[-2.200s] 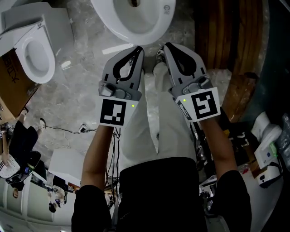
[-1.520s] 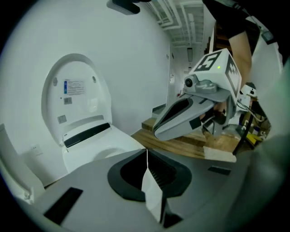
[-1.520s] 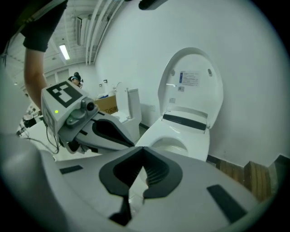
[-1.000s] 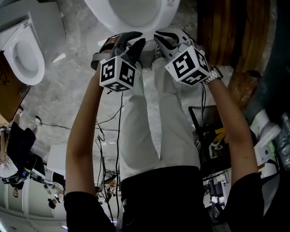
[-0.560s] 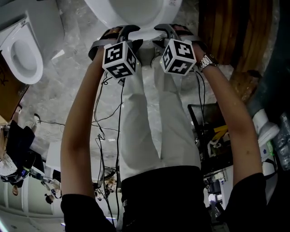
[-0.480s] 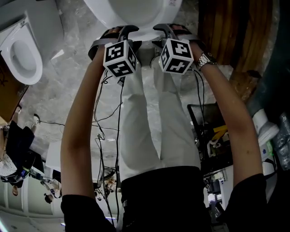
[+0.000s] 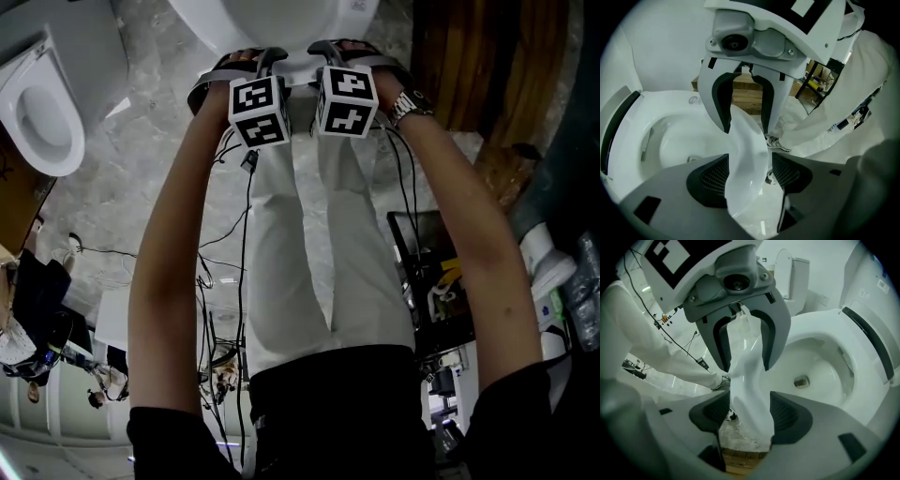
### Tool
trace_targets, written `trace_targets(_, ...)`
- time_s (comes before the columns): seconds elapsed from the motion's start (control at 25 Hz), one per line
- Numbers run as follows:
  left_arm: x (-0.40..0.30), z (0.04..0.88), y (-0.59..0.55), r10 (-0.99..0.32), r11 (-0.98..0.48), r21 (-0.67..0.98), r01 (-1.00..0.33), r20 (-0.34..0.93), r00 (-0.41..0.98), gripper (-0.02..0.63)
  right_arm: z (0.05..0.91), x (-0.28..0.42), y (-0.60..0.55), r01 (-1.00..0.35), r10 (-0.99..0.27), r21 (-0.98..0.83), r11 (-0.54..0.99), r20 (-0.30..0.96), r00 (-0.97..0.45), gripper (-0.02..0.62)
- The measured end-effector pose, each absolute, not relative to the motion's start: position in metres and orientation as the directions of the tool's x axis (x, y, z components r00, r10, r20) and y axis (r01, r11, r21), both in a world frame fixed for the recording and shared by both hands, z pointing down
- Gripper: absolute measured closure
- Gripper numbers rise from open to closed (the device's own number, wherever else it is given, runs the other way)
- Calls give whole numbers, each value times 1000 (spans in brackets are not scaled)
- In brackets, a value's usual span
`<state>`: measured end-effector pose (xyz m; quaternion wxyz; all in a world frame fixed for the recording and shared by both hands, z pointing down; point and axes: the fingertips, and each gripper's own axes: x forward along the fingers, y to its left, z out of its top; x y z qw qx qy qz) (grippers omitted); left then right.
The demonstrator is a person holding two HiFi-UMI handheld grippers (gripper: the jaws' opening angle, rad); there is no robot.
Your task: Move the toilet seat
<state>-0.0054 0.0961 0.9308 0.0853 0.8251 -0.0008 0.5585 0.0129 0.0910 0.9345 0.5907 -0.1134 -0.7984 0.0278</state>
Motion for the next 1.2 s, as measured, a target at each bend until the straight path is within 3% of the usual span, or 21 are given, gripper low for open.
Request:
trace_targets(0.2, -8, 943, 103, 127, -987, 154, -53, 931, 342, 311, 947, 8, 99, 185, 236, -195, 963, 941, -242, 333)
trace_targets(0.56, -10, 955, 100, 114, -989, 137, -48, 939, 325, 311, 970, 14, 102, 374, 189, -126, 919, 973, -135, 334)
trace_targets(1.2, -9, 957, 100, 109, -993, 117, -11, 955, 274, 321, 967, 13, 102, 408, 171, -104, 907, 976, -133, 334)
